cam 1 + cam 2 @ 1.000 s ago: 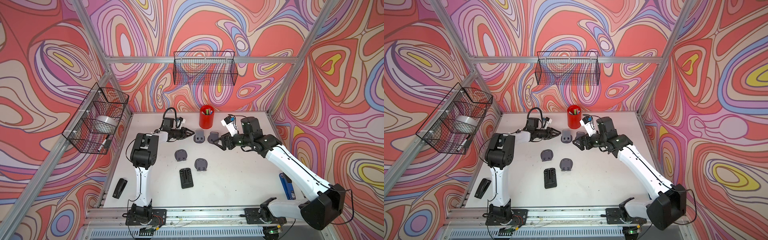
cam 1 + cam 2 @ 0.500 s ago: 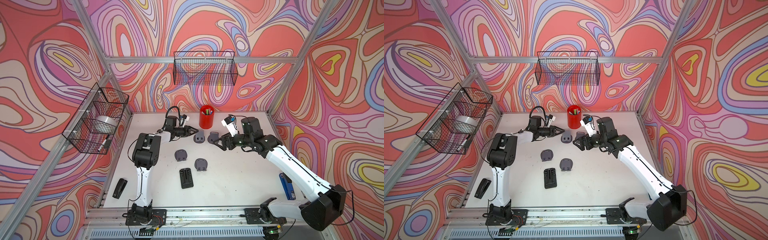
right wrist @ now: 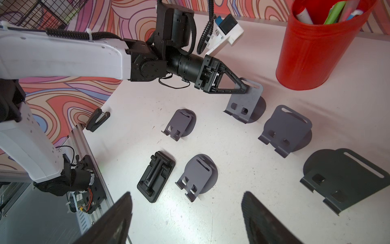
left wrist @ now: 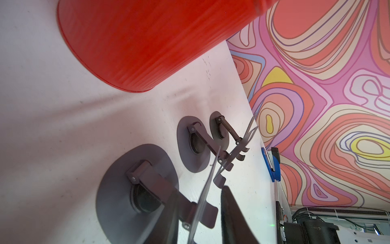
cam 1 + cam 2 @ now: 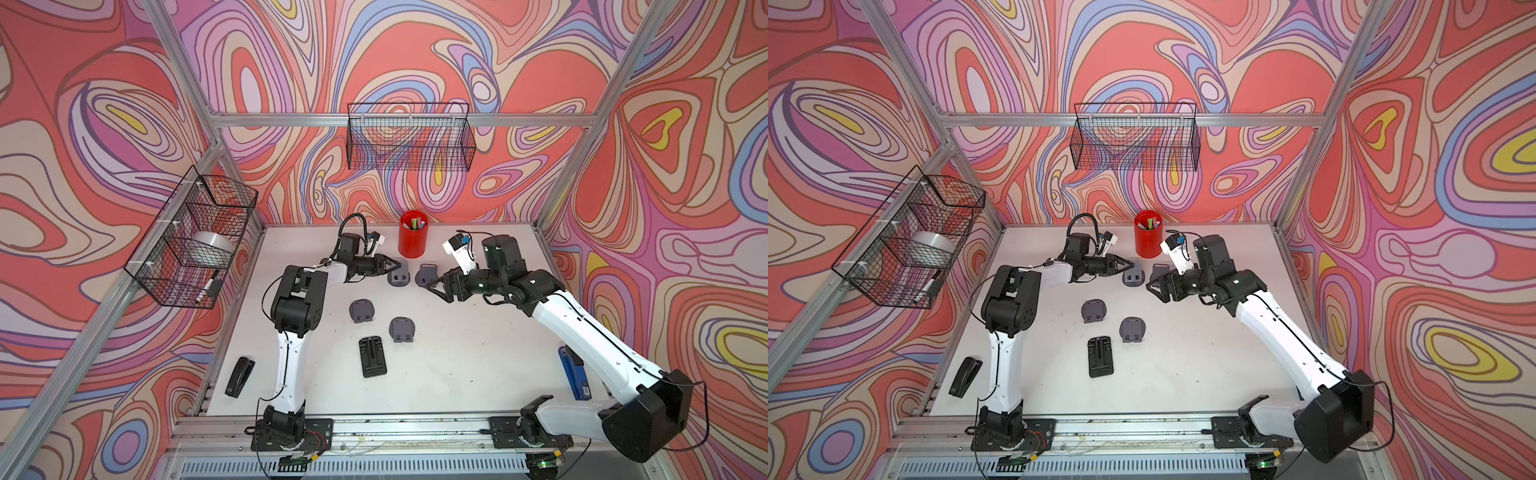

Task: Open the phone stand
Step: Adjust the phone stand at the center of the board.

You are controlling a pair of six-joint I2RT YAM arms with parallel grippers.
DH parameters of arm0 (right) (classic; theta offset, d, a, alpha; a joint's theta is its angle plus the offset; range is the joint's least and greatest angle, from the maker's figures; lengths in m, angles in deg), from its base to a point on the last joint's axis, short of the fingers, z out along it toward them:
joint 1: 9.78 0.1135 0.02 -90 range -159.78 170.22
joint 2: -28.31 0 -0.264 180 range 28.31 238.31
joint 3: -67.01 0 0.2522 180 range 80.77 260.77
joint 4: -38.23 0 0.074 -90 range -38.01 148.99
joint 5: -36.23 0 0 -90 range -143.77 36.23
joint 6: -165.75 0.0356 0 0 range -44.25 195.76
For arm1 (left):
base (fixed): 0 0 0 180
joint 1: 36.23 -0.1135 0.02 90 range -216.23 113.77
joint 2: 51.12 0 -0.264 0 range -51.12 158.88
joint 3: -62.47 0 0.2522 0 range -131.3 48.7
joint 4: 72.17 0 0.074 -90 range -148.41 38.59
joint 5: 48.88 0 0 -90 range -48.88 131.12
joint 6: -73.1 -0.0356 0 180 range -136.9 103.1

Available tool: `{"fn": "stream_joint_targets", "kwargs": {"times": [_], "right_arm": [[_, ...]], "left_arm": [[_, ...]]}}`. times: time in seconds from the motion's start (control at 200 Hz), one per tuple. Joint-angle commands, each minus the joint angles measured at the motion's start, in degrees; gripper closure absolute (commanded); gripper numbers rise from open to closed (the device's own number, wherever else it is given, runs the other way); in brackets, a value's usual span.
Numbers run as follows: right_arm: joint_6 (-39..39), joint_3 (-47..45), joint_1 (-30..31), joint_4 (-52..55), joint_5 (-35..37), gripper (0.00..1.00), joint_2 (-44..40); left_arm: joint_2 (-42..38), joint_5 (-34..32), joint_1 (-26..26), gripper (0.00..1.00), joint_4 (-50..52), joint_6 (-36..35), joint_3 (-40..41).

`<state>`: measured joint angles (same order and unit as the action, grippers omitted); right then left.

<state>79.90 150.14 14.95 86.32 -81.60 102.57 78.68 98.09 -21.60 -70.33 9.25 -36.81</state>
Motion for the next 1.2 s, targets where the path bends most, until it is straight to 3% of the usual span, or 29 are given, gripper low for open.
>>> {"fn": "stream_joint_targets", "kwargs": {"times": [0.0, 0.185, 0.346, 0.751, 0.937, 1.197], "right_arm": [[-0.19, 0.63, -0.25, 0.42, 0.46, 0.17, -0.39], [-0.19, 0.69, -0.21, 0.88, 0.76, 0.17, -0.43], [-0.28, 0.51, -0.25, 1.00, 1.10, 0.17, -0.68], [1.24, -0.36, -0.66, -0.71, 0.86, 0.17, -0.96], [2.62, -1.07, -0.91, -2.34, 0.51, 0.18, -0.78], [2.54, -1.42, -1.31, -2.65, 0.13, 0.18, -0.78]], "left_arm": [[1.92, 0.42, 0.22, 0.75, -1.99, 0.10, -1.06], [2.80, 1.44, 0.31, 0.82, -4.92, 2.25, -0.97], [2.92, 1.99, 0.40, 1.00, -6.98, 3.70, -0.47], [-1.56, 5.34, -1.82, 1.00, -21.00, 11.15, 6.76], [-3.41, 7.53, -2.68, 1.00, -21.20, 10.14, 7.73], [-1.79, 8.51, -2.77, 1.00, -26.23, 14.04, 8.74]]}}
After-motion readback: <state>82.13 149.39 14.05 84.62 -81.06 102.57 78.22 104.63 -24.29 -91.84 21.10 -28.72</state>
